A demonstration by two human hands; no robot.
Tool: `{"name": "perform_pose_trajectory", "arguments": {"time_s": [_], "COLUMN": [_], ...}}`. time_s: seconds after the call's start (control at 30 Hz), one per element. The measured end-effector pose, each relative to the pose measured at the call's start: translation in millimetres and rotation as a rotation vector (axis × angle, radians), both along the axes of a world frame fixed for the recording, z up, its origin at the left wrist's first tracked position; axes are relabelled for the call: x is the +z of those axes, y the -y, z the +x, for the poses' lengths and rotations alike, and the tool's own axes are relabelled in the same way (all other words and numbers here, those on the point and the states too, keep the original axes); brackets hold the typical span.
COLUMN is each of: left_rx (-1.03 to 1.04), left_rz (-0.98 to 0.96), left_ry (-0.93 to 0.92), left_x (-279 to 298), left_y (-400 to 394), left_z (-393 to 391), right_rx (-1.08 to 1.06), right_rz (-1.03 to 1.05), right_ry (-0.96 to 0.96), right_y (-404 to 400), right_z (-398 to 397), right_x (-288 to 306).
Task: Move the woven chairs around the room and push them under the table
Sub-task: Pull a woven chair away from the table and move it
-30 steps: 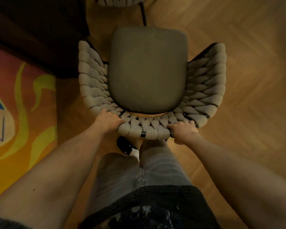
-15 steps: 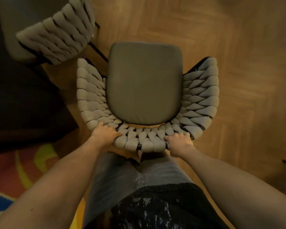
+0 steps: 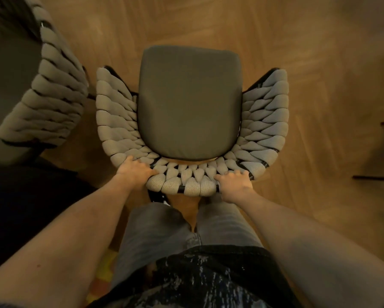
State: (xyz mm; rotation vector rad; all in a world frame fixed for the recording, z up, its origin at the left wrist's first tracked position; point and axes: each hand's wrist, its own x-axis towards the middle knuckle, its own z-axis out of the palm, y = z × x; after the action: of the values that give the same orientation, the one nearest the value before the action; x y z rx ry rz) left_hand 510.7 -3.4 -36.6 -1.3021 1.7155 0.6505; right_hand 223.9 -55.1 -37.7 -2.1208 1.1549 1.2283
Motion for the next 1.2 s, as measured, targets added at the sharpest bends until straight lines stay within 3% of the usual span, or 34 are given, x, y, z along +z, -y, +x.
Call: {"name": "perform_pose_trajectory", "arguments": {"time_s": [0.3, 0.43, 0.5, 0.57, 0.67, 0.73, 0.8, 0.87, 0.97, 1.2], "left_rx": [-0.231, -0.179, 0.009, 0.338, 0.970, 1.440, 1.925, 2.250, 2.354, 2.278], "left_rz": [-0.084, -0.244, -0.366, -0.457, -0.598, -0.646, -0.607, -0.463, -0.404, -0.589], "left_ry": [-0.026, -0.015, -0.004, -0.050, -0.344, -0.503, -0.544, -0.615, -0.653, -0.574], "left_x": [-10.1, -5.3, -0.3, 2.5, 9.4, 10.1, 2.3, -9.1, -24.2, -36.3], "left_y": [17.2, 11.6, 2.8, -10.0, -25.8, -27.3, -21.8, -17.0, -16.8, 1.2], "left_z": [63.9, 73.7, 74.9, 76.6, 71.7, 62.1, 53.7, 48.3, 41.2, 36.9], "right_rx": [-0.238, -0.324, -0.428, -0.672, -1.303, -1.863, -2.356, -2.580, -2.646, -2.637], "right_rz": [-0.012, -0.076, -0.128, -0.204, -0.539, -0.688, -0.512, -0.197, 0.050, -0.008], "right_ry": [0.000, 0.075, 0.175, 0.402, 0.761, 0.723, 0.626, 0.654, 0.694, 0.588], "right_y": [-45.4, -61.4, -69.6, -79.9, -95.3, -96.7, -91.9, -84.4, -70.7, -45.9], "right_z": [56.5, 64.8, 58.8, 52.3, 50.5, 51.2, 49.6, 45.6, 41.6, 43.0], "right_x": [-5.5, -0.8, 2.3, 8.1, 20.8, 23.7, 16.4, 4.7, -13.7, -21.6]}}
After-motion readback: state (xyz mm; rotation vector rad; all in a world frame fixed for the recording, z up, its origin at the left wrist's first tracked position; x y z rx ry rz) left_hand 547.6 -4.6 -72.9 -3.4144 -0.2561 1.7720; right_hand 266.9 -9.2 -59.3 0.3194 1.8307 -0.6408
